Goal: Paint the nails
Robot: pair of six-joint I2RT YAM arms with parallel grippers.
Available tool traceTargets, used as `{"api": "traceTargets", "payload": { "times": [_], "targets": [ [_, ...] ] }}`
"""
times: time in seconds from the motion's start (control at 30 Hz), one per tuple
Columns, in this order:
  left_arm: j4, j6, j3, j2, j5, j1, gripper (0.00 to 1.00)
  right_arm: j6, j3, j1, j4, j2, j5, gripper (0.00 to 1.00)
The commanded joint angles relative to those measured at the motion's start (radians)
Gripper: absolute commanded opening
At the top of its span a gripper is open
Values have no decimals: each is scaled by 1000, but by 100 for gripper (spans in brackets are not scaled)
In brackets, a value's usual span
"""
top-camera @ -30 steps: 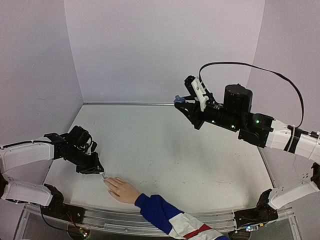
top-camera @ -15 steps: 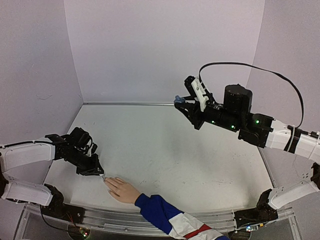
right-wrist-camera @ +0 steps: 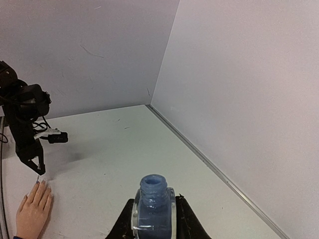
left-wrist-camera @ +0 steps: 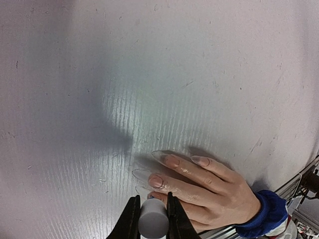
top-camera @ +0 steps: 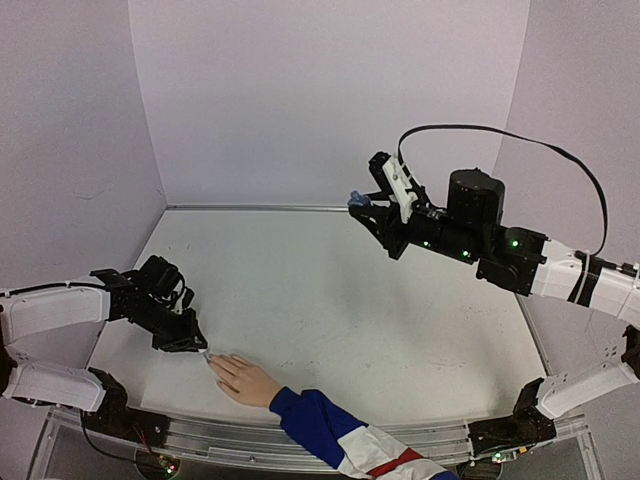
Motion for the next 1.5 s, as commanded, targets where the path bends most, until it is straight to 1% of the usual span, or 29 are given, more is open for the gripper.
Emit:
{"api": "traceTargets", "payload": {
  "times": [0.0, 1.47],
  "targets": [
    [16, 5, 15, -9, -23, 6, 0, -9, 1, 1, 74, -10, 10, 0],
    [39, 24, 46, 45, -45, 26, 0, -12, 10, -7, 74, 16, 10, 0]
  ]
}}
